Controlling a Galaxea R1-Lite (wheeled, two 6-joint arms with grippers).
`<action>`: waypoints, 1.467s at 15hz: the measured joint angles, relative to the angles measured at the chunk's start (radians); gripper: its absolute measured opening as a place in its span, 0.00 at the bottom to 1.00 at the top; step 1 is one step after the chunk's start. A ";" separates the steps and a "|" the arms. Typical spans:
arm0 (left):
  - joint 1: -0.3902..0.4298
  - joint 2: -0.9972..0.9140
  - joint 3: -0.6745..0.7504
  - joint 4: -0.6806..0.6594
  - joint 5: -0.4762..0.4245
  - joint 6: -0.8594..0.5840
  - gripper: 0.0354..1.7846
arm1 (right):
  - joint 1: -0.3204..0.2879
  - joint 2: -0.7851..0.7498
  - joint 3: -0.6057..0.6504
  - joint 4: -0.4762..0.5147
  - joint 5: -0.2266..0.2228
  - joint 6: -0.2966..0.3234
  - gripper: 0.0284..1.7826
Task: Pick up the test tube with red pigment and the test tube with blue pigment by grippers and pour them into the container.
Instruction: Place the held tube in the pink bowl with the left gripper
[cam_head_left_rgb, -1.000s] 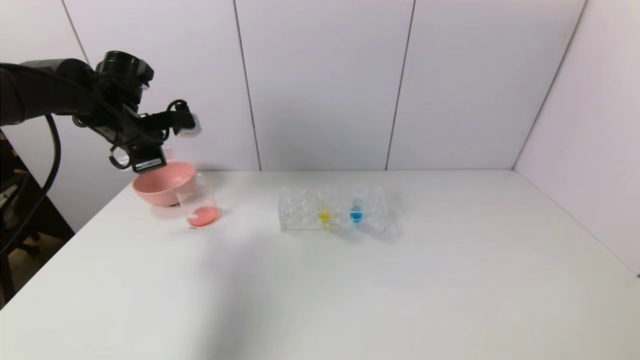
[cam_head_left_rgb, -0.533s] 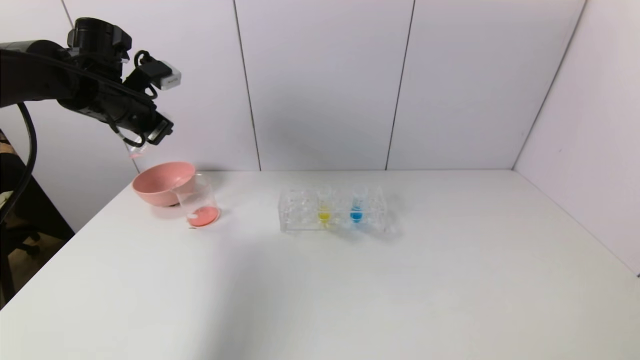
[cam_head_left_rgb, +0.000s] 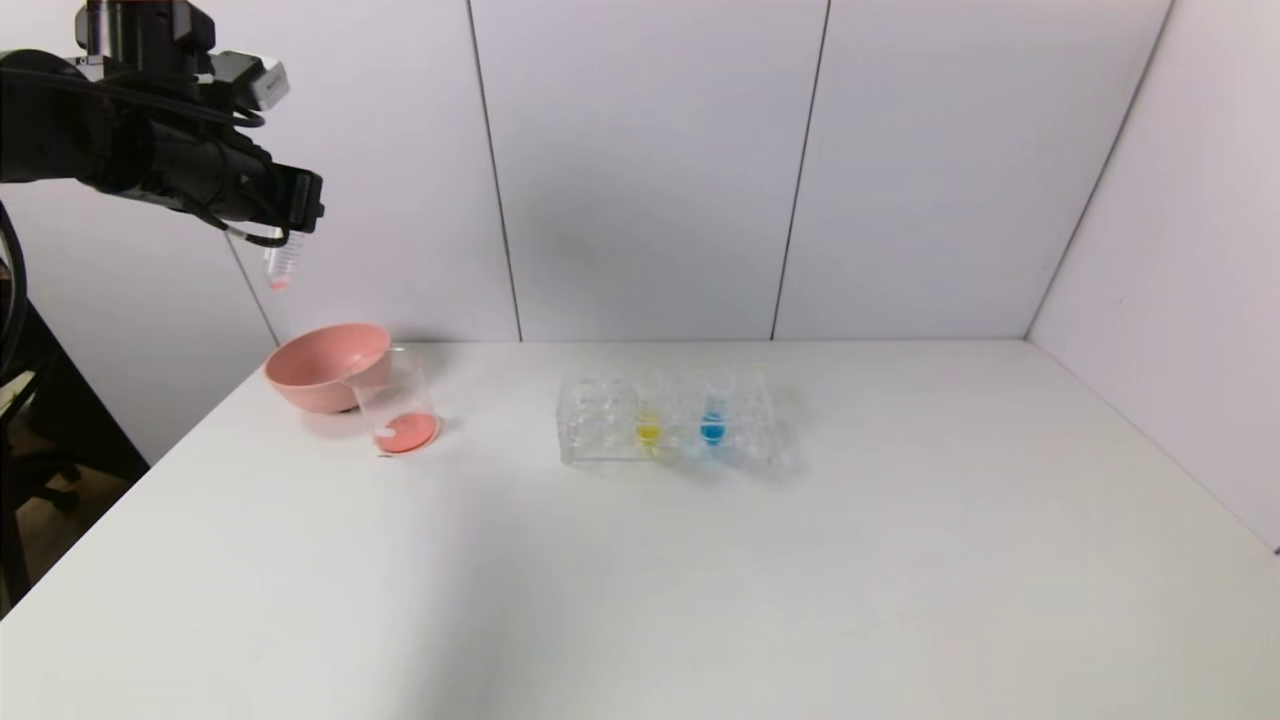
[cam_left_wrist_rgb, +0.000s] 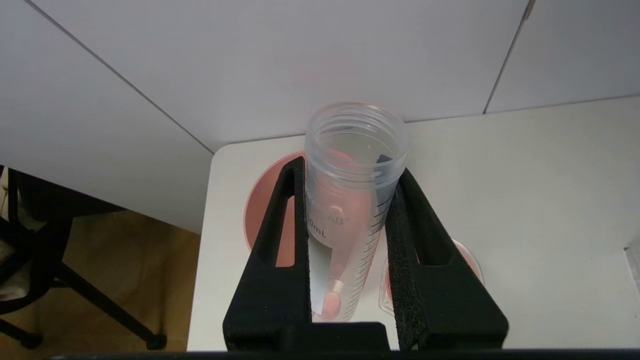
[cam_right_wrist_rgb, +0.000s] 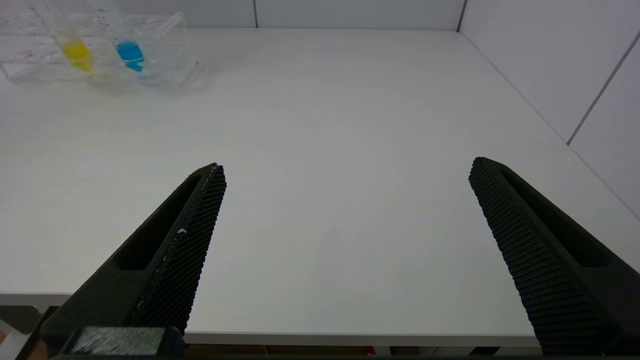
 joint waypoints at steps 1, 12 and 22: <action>0.006 -0.007 0.012 -0.041 -0.001 -0.001 0.24 | 0.000 0.000 0.000 0.000 0.000 0.000 1.00; 0.072 -0.004 0.073 -0.089 0.001 -0.080 0.24 | 0.000 0.000 0.000 0.000 0.000 0.000 1.00; 0.116 0.139 0.251 -0.457 -0.036 -0.118 0.24 | 0.000 0.000 0.000 0.000 0.000 0.000 1.00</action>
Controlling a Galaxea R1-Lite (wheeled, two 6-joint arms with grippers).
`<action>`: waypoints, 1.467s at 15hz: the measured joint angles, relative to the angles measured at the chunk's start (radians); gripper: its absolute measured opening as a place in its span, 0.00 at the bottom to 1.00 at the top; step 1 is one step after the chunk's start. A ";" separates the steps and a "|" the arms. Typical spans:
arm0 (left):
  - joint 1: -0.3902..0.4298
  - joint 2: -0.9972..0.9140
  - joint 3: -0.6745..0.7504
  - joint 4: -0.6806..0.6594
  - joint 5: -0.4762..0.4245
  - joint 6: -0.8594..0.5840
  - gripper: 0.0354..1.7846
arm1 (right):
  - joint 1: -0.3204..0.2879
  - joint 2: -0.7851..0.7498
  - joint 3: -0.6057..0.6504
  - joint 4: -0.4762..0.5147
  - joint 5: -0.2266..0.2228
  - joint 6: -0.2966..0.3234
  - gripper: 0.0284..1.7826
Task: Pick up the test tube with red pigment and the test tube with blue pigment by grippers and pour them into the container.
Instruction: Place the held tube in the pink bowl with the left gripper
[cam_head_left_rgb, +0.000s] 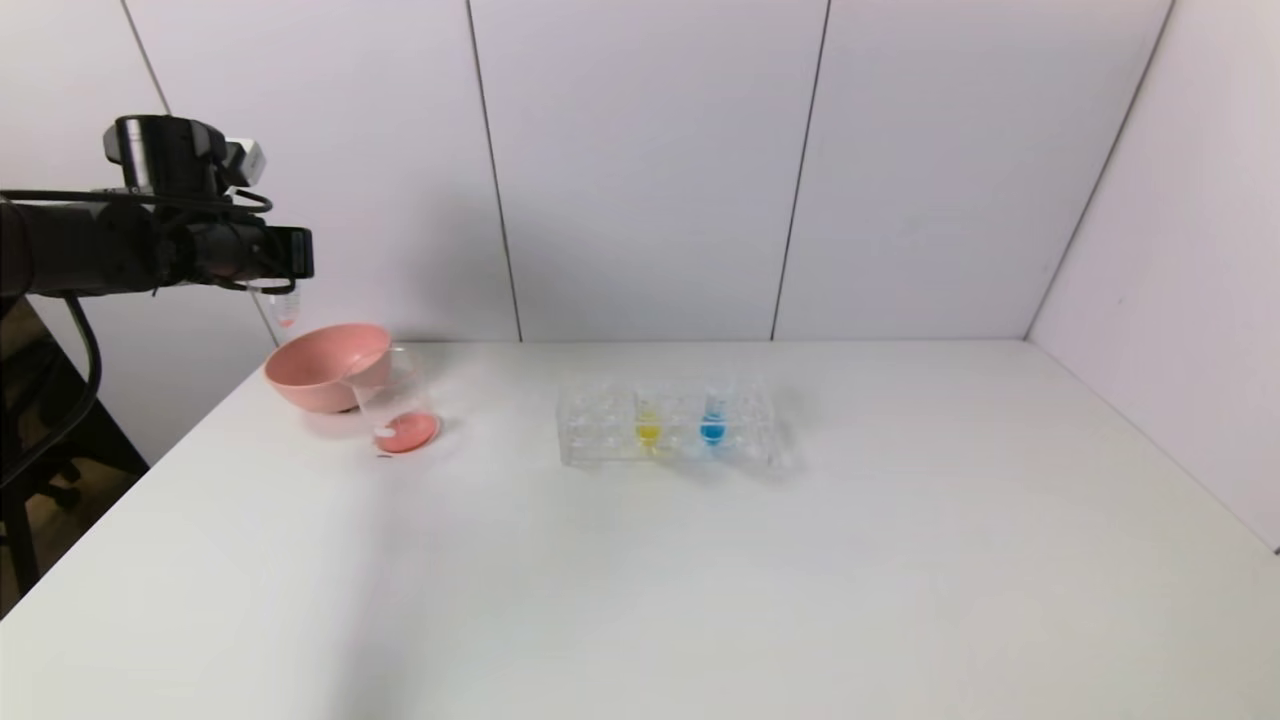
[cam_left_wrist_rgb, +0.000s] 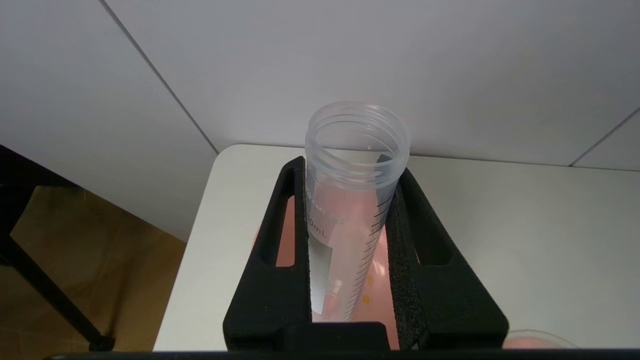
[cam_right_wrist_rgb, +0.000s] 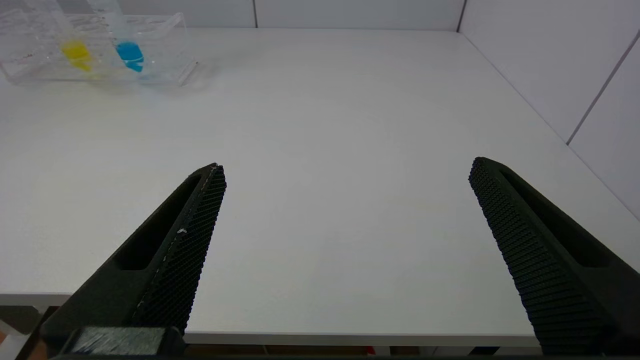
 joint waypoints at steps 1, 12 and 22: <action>0.000 0.023 0.004 -0.038 -0.011 -0.001 0.24 | 0.000 0.000 0.000 0.000 0.000 0.000 1.00; -0.001 0.196 -0.035 -0.108 -0.062 -0.010 0.24 | 0.000 0.000 0.000 0.000 0.000 0.000 1.00; 0.000 0.217 -0.042 -0.107 -0.069 -0.007 0.79 | 0.000 0.000 0.000 0.000 0.000 0.000 1.00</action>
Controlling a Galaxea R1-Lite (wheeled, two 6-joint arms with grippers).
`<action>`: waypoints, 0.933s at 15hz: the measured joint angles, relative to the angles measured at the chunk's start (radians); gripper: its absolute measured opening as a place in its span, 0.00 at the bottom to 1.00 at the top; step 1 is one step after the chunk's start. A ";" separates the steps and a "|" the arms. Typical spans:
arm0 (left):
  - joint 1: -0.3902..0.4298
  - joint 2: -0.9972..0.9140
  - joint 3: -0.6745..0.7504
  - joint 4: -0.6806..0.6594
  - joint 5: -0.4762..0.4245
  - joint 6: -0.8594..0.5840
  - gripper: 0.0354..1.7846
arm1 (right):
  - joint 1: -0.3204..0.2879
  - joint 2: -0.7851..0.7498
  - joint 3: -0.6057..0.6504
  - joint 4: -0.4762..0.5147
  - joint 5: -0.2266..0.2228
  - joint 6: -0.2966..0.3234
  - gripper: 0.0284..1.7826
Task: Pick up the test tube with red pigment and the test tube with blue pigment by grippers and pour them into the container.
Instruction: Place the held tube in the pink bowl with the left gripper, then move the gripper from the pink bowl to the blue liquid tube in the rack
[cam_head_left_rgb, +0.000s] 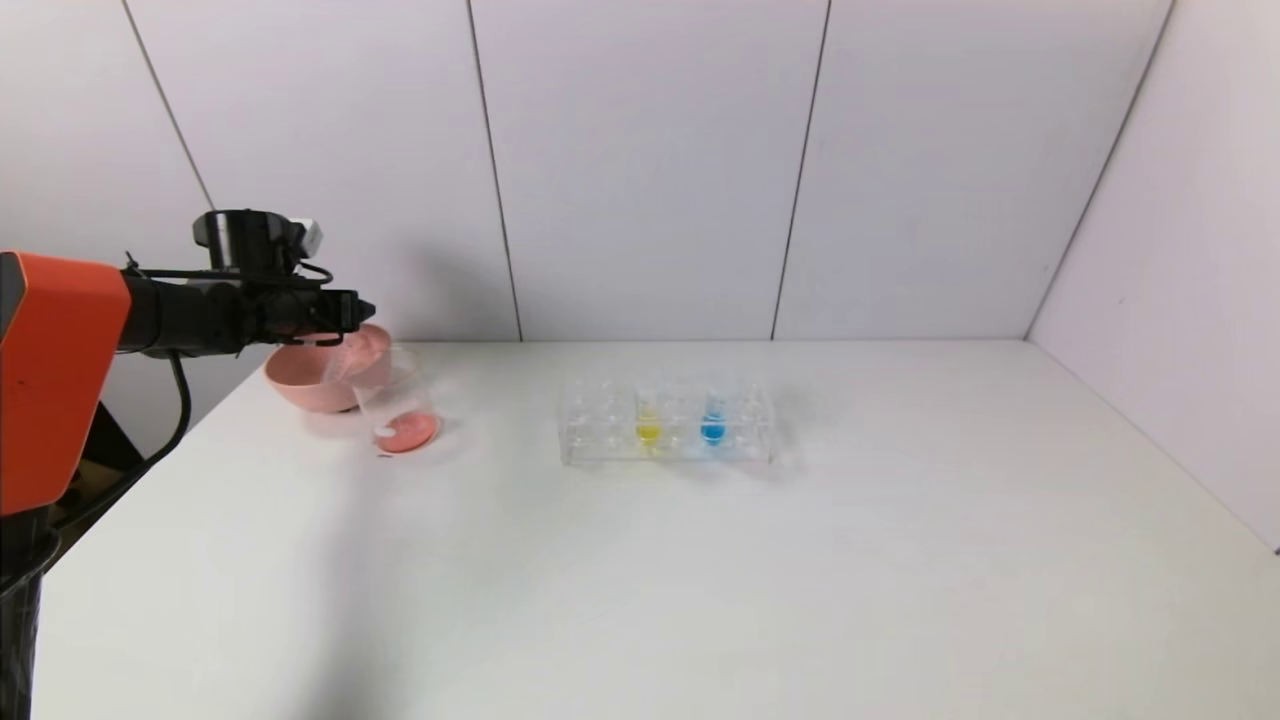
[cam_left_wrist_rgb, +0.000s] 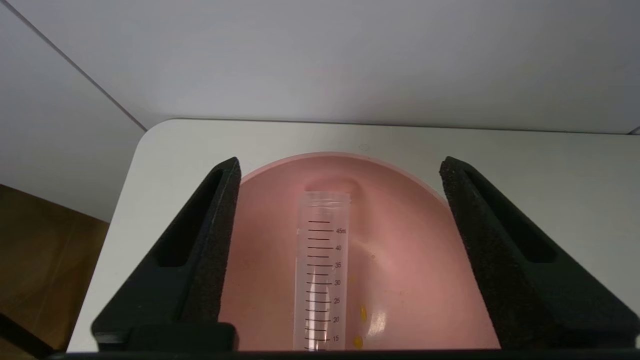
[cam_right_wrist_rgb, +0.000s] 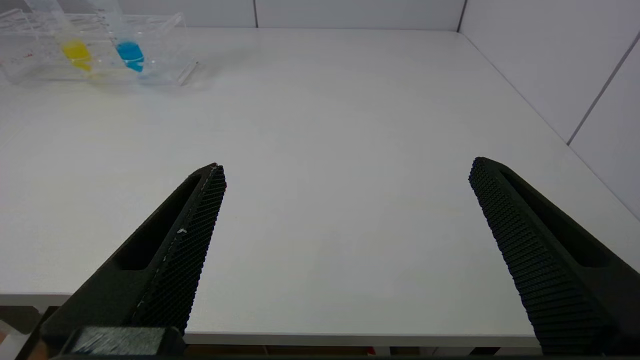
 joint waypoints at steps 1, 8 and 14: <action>0.000 -0.005 0.004 -0.002 -0.005 -0.001 0.86 | 0.000 0.000 0.000 0.000 0.000 0.000 1.00; 0.001 -0.154 0.148 -0.097 -0.076 -0.006 0.99 | 0.000 0.000 0.000 0.000 0.000 0.000 1.00; -0.035 -0.370 0.311 -0.104 -0.085 0.002 0.99 | 0.000 0.000 0.000 0.000 0.000 0.000 1.00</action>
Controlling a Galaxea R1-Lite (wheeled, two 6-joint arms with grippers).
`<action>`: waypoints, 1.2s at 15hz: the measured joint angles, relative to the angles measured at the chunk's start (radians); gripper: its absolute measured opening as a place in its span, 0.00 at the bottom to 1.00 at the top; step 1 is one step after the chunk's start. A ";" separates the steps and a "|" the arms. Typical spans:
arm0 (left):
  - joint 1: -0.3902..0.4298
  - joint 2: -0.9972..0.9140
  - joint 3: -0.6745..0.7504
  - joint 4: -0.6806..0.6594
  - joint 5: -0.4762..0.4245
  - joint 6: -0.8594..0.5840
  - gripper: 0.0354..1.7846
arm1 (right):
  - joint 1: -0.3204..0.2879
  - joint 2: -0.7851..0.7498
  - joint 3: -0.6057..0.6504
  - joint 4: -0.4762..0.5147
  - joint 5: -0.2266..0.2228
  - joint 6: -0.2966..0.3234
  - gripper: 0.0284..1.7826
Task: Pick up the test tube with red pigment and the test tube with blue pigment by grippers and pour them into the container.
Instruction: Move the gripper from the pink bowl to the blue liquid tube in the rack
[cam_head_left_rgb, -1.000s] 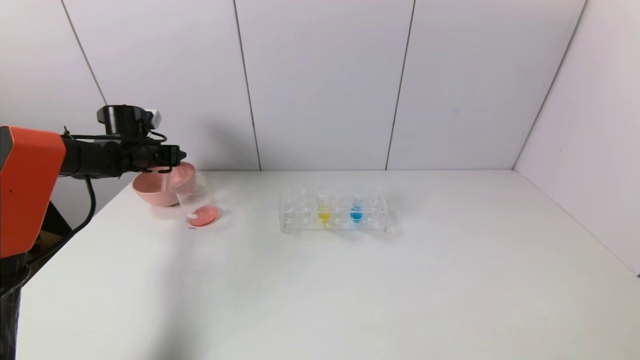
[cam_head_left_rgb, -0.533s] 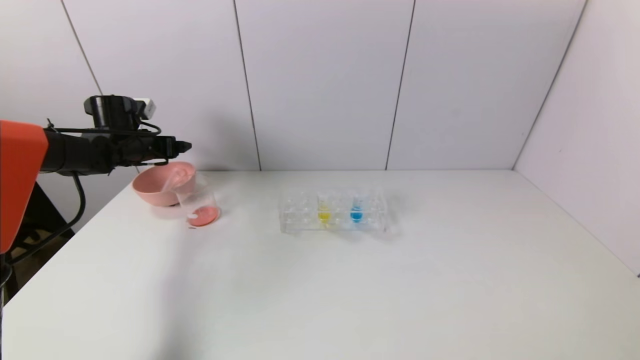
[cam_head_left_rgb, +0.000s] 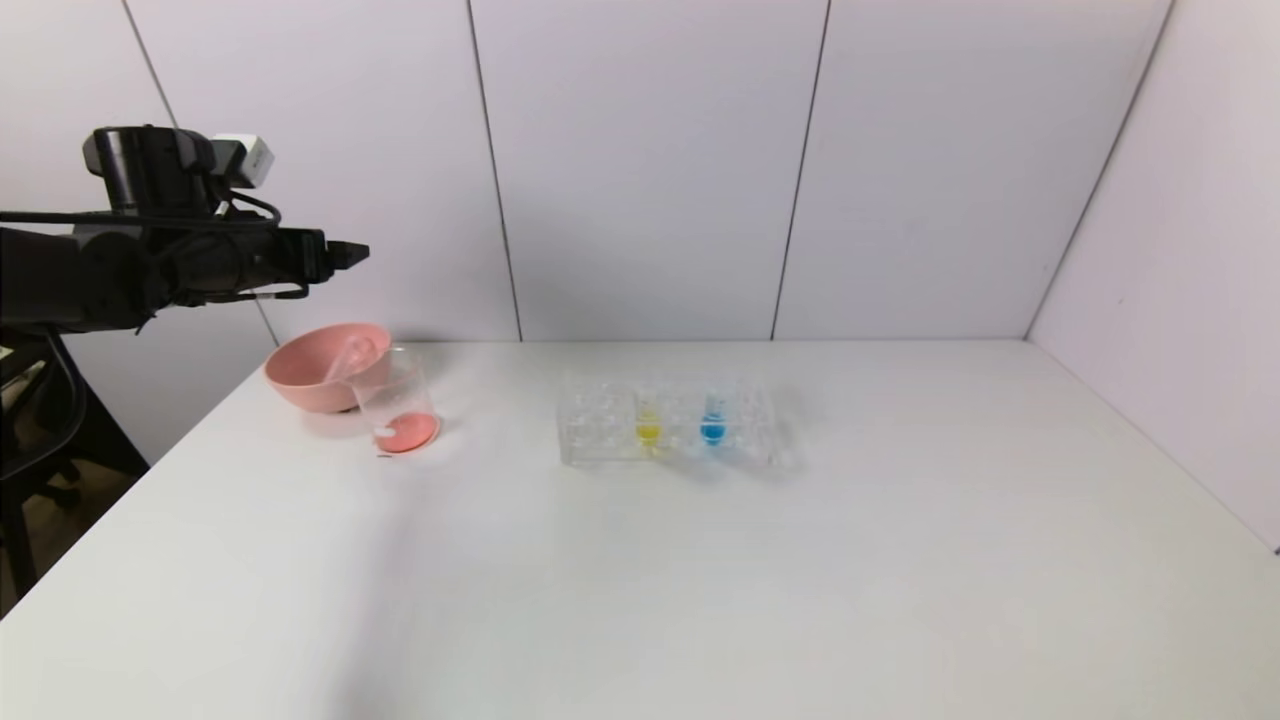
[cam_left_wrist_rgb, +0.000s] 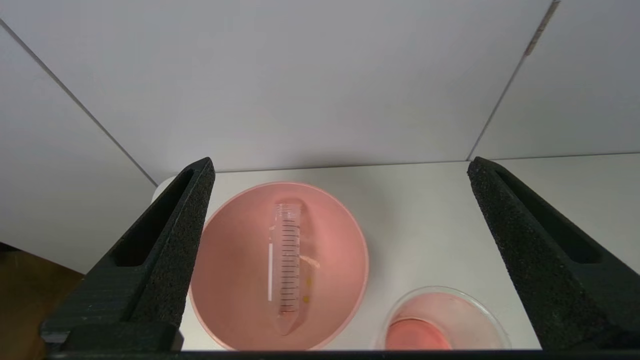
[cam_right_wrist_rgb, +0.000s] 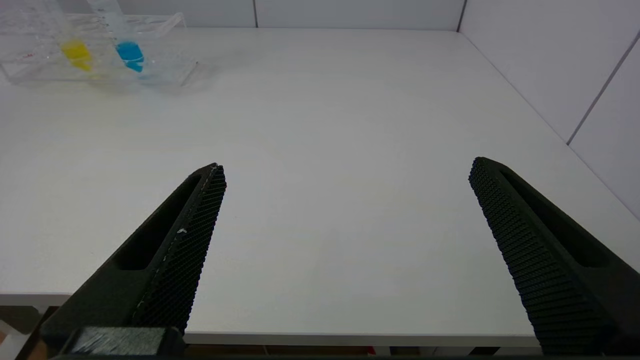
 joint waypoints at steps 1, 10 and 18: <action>-0.012 -0.040 0.029 0.000 0.003 0.000 0.99 | 0.000 0.000 0.000 0.000 0.000 0.000 1.00; -0.064 -0.372 0.312 0.000 0.007 0.003 0.99 | 0.000 0.000 0.000 0.000 0.000 0.000 1.00; -0.158 -0.631 0.525 0.003 0.005 -0.016 0.99 | 0.000 0.000 0.000 0.000 0.000 0.000 1.00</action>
